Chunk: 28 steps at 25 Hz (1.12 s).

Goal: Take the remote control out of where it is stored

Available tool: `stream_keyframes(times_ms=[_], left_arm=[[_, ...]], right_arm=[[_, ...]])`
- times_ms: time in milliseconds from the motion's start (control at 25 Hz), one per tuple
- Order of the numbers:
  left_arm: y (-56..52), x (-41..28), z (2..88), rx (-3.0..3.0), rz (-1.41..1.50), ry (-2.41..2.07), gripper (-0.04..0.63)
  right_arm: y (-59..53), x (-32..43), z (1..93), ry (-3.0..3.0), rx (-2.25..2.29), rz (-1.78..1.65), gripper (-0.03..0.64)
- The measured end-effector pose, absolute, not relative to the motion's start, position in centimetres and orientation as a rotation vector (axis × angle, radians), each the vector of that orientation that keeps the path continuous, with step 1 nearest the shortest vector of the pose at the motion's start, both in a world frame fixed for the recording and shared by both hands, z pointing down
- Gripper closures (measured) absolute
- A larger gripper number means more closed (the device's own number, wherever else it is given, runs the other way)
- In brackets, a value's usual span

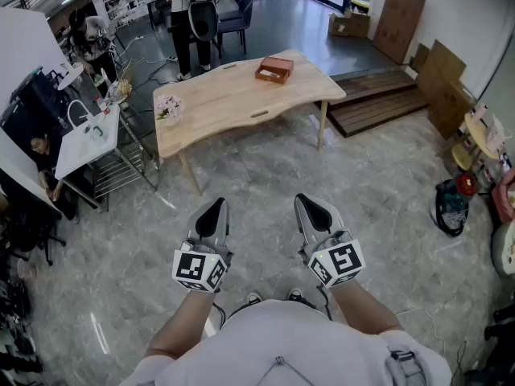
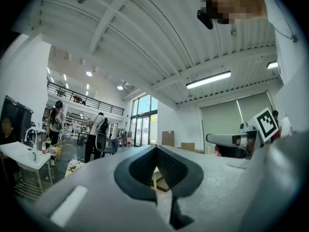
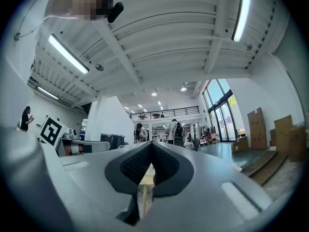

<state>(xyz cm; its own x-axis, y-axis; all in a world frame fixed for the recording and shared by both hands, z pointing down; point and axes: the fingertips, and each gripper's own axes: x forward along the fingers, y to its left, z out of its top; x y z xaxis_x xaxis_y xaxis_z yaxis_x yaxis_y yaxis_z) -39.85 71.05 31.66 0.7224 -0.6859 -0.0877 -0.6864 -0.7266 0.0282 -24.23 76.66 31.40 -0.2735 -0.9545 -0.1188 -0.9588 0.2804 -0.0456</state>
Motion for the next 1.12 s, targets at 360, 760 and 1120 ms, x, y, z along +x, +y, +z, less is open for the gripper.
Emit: stream_keyframes(times_ms=[360, 760, 1120], left_arm=[[70.4, -41.0, 31.7, -2.913, 0.149, 1.154, 0.595], [68.8, -43.7, 32.2, -2.916, 0.15, 1.152, 0.595], [67.7, -46.3, 33.2, -2.951, 0.16, 1.116, 0.595]], right_arm=[[76.2, -26.4, 31.0, 2.445, -1.799, 0.113, 0.589], [74.3, -27.9, 32.1, 2.397, -1.861, 0.025, 0.589], [73.8, -30.7, 33.4, 2.371, -1.903, -0.016, 0.589]])
